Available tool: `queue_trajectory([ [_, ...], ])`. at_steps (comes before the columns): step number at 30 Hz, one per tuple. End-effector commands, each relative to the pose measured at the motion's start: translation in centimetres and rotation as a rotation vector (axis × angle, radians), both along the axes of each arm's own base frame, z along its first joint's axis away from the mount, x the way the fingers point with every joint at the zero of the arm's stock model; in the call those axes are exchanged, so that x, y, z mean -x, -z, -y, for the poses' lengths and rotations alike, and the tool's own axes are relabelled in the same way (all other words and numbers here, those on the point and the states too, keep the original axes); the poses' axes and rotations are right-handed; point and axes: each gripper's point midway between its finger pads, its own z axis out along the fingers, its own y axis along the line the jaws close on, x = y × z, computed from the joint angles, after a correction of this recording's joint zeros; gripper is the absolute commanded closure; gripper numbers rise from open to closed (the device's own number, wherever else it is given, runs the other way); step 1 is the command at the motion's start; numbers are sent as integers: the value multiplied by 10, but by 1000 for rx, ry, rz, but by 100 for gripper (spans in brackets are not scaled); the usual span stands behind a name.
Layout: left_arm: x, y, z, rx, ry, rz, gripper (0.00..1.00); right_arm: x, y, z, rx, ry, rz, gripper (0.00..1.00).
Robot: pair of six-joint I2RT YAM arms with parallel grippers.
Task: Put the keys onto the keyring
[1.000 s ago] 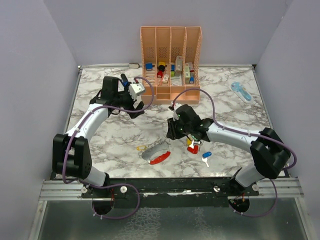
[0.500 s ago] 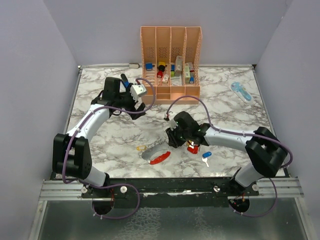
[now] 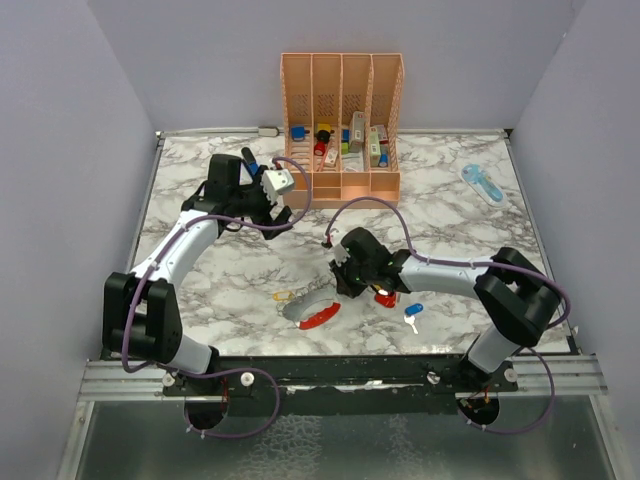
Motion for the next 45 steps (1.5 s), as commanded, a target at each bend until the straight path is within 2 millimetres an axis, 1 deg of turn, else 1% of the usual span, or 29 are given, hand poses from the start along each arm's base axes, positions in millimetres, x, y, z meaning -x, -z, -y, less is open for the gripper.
queue_trajectory([
  [1, 7, -7, 0, -2, 7, 20, 9, -9, -1, -6, -6, 20, 41, 99],
  [4, 9, -10, 1, 12, 13, 17, 9, -10, -6, -4, -14, 28, 57, 99],
  [6, 14, -15, 6, 33, 41, 13, 9, -11, -15, -4, -33, 23, 82, 99],
  [8, 23, -20, 13, 58, 98, 4, 10, -12, -27, -3, -62, 18, 117, 99],
  [13, 50, -29, 31, 114, 245, -30, 12, -10, -65, -5, -146, -19, 196, 99],
  [21, 77, -39, 59, 205, 347, -73, 16, -4, -124, -14, -306, -85, 309, 99],
  [26, 97, -46, 72, 220, 430, -87, 16, 3, -150, -19, -344, -150, 330, 99],
  [30, 108, -51, 76, 220, 497, -66, 17, 11, -160, -23, -358, -204, 304, 99],
  [33, 117, -58, 78, 232, 556, -47, 17, 17, -163, -25, -366, -234, 291, 99],
  [37, 124, -57, 79, 200, 601, -28, 20, 22, -166, -27, -361, -267, 266, 99],
  [41, 125, -51, 81, 173, 603, -27, 26, 26, -169, -29, -354, -293, 239, 99],
  [45, 134, -44, 87, 166, 630, -53, 34, 28, -174, -29, -346, -307, 228, 99],
])
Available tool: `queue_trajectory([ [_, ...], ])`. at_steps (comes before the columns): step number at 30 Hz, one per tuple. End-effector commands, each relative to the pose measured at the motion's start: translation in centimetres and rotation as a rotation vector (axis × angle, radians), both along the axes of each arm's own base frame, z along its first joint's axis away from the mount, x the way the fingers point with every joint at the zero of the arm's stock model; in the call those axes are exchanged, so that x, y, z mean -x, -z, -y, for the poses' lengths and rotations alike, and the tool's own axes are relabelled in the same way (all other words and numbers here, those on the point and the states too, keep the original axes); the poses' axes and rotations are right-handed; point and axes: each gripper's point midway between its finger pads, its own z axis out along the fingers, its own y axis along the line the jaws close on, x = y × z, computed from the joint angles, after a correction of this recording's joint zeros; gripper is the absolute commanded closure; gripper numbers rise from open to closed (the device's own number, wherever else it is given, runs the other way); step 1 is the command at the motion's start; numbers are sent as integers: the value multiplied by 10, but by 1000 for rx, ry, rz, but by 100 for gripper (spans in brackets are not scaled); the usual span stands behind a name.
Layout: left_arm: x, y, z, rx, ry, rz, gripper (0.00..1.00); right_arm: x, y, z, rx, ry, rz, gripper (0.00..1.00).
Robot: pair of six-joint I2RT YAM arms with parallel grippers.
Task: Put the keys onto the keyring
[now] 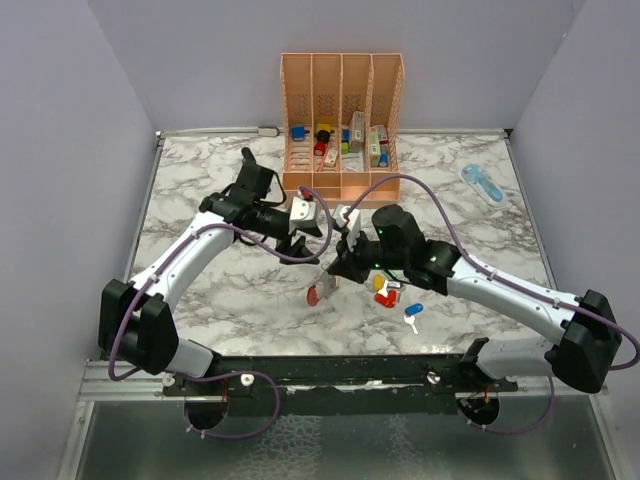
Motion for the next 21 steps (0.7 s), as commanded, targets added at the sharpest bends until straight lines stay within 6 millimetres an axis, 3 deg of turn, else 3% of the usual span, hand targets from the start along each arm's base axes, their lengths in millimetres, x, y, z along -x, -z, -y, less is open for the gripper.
queue_trajectory([
  [1, 16, -2, 7, 6, 63, 3, 36, 7, -15, -6, -5, -65, -2, 99],
  [21, 35, 1, 11, -6, 155, 14, 45, 11, -20, -6, 41, -104, -21, 99],
])
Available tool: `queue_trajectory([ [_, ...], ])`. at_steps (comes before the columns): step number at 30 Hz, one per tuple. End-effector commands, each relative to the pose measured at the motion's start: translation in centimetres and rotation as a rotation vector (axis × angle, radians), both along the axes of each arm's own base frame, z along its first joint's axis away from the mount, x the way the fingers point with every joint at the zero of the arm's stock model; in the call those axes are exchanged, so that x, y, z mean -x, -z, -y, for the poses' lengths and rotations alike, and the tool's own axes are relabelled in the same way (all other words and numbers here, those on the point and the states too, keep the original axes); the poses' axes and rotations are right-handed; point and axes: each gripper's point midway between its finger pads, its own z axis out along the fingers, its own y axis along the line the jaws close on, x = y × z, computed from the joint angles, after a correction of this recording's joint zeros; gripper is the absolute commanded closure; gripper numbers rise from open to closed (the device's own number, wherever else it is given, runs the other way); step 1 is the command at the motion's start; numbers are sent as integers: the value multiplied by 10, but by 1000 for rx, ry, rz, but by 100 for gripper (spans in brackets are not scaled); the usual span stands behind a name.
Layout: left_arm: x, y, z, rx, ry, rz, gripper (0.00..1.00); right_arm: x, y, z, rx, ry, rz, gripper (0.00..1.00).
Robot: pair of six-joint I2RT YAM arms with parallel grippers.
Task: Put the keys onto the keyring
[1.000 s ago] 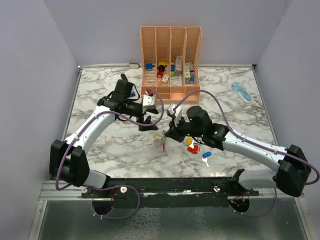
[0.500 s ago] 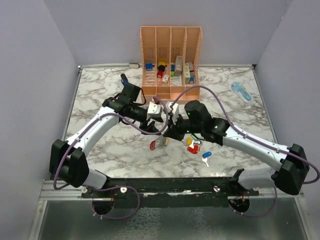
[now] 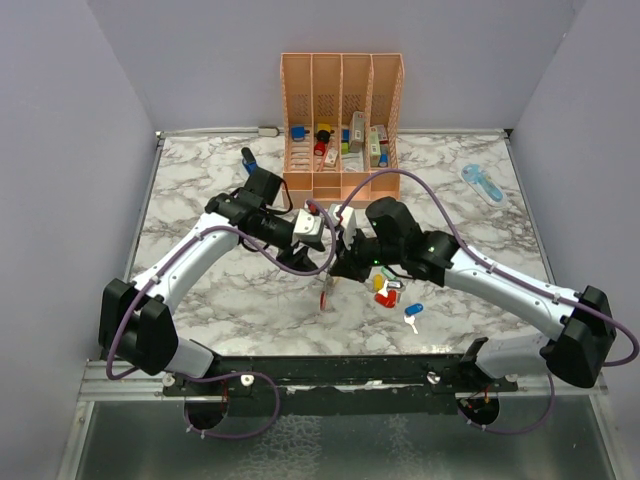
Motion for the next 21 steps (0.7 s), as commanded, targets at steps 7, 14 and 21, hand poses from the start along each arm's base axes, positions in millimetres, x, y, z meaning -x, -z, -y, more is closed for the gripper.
queue_trajectory([
  [7, 8, -8, 11, 63, 61, -15, 59, 7, -8, -11, -57, -45, -18, 99],
  [14, 10, -6, 12, 42, 69, -3, 61, 5, -6, -12, -52, -33, -27, 99],
  [21, 9, -11, 9, 28, 66, 23, 58, 5, -6, -7, -33, -3, -42, 99],
])
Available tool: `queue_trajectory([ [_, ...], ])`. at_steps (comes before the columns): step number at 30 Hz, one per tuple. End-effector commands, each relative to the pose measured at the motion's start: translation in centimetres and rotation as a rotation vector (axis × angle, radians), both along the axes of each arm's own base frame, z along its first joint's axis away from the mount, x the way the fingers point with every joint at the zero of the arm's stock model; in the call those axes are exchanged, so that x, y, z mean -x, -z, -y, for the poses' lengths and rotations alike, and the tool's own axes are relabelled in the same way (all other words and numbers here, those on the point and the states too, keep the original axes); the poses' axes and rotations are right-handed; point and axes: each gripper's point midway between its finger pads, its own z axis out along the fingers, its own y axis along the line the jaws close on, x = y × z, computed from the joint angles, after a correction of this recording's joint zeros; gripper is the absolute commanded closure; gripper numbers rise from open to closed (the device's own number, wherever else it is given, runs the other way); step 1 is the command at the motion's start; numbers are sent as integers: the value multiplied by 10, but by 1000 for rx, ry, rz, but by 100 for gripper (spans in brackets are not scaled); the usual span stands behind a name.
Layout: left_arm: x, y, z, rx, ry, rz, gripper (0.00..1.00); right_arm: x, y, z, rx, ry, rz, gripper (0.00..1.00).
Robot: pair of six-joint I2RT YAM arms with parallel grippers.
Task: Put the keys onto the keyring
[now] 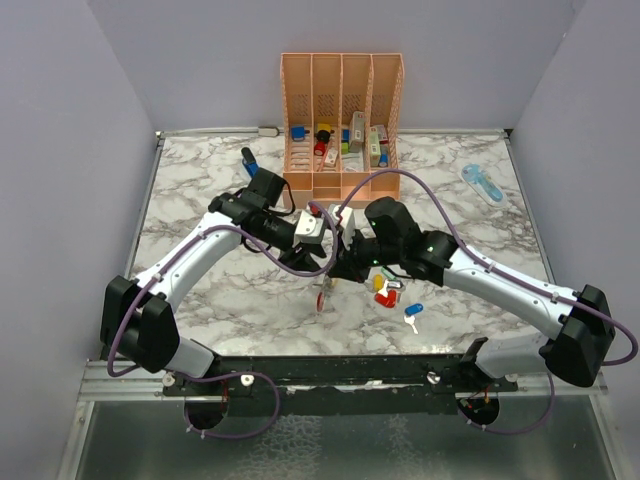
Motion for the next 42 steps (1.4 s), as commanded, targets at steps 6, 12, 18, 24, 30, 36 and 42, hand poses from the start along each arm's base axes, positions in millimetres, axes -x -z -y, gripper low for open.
queue_trajectory([
  [6, -5, -19, 2, 6, 18, 88, 58, 2, -11, 4, -27, 42, -7, 99],
  [12, -5, -21, 2, 11, 30, 113, 58, 2, -16, 7, -43, 72, -12, 99],
  [18, 0, -16, -1, 14, 50, 128, 58, -1, -20, 8, -58, 99, -34, 99],
  [24, 15, -23, -4, 53, 120, 152, 58, -4, -21, 4, -44, 102, -77, 99],
  [30, 26, -18, -6, 39, 170, 157, 58, -2, -18, 0, -30, 83, -112, 99],
  [36, 31, -15, 1, 46, 187, 140, 58, 0, -10, -5, -9, 64, -152, 99],
  [42, 32, -10, 3, 22, 195, 143, 63, -1, -10, -8, -3, 56, -160, 99],
])
